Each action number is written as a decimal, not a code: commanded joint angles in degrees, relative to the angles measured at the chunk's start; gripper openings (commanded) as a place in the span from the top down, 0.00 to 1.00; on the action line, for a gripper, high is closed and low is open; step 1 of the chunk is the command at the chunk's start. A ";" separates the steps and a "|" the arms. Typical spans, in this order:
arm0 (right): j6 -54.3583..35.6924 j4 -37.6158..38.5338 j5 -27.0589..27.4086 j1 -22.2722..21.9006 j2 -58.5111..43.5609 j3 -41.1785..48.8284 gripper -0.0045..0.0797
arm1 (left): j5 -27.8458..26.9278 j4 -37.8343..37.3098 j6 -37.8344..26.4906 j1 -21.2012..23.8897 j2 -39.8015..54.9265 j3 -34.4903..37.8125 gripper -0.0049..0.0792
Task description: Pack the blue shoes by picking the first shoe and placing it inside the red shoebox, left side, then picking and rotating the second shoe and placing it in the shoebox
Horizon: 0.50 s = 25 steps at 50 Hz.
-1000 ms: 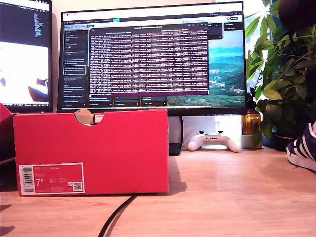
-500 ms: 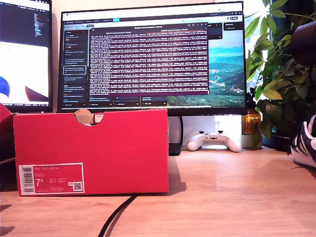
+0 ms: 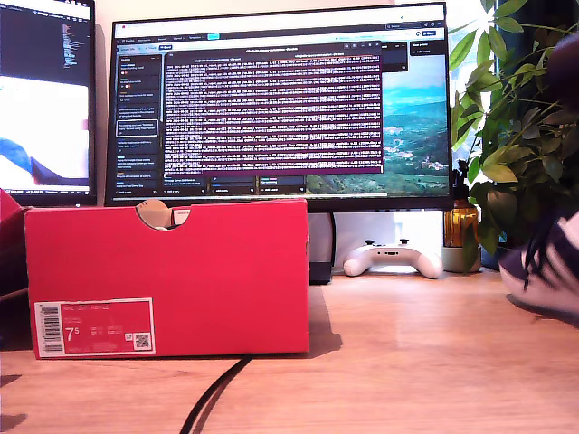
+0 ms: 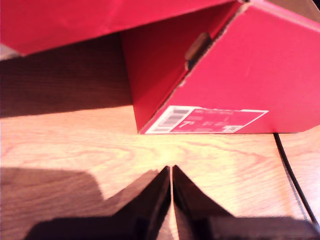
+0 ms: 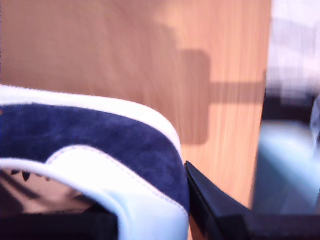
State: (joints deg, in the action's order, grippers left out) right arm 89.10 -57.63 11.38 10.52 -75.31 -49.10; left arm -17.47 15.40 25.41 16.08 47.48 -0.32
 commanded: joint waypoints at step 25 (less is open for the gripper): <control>-77.42 4.68 -1.01 -0.35 4.74 -28.04 0.96 | -0.04 0.44 -0.33 0.11 0.15 1.73 0.97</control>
State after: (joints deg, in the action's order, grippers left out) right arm 18.46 -54.68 11.16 9.85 -72.55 -74.32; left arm -17.47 15.40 25.41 16.08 47.48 -0.32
